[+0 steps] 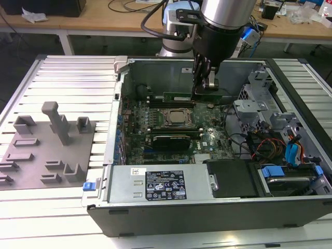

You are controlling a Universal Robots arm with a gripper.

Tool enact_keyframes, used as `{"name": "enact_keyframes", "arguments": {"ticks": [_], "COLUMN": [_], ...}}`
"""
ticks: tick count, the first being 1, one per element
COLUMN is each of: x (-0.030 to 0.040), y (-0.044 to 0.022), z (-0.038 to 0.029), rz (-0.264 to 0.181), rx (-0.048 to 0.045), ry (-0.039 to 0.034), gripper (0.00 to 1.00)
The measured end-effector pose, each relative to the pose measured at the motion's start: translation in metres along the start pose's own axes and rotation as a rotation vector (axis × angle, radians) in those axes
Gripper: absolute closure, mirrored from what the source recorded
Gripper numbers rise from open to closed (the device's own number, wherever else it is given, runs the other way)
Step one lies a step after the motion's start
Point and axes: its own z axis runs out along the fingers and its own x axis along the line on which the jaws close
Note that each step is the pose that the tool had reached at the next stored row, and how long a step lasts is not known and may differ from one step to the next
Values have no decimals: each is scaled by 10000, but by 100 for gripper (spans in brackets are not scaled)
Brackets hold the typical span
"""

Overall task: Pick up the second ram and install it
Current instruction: 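Insert the second ram into the second slot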

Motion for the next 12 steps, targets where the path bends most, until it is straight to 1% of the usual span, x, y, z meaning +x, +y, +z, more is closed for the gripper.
{"name": "enact_keyframes", "arguments": {"ticks": [2, 3, 4, 5, 6, 9, 12], "x": [-76, -124, -190, -347, -440, -465, -479], "y": [1, 2, 4, 7, 3, -1, -3], "z": [19, 29, 40, 83, 186, 245, 272], "rz": [-2, -2, -2, -2, -1, -2, -3], "rx": [0, 0, 0, -1, 0, 0, 0], "ry": [0, 1, 0, 0, 0, 0, -1], "gripper": [87, 87, 87, 87, 87, 87, 87]}}
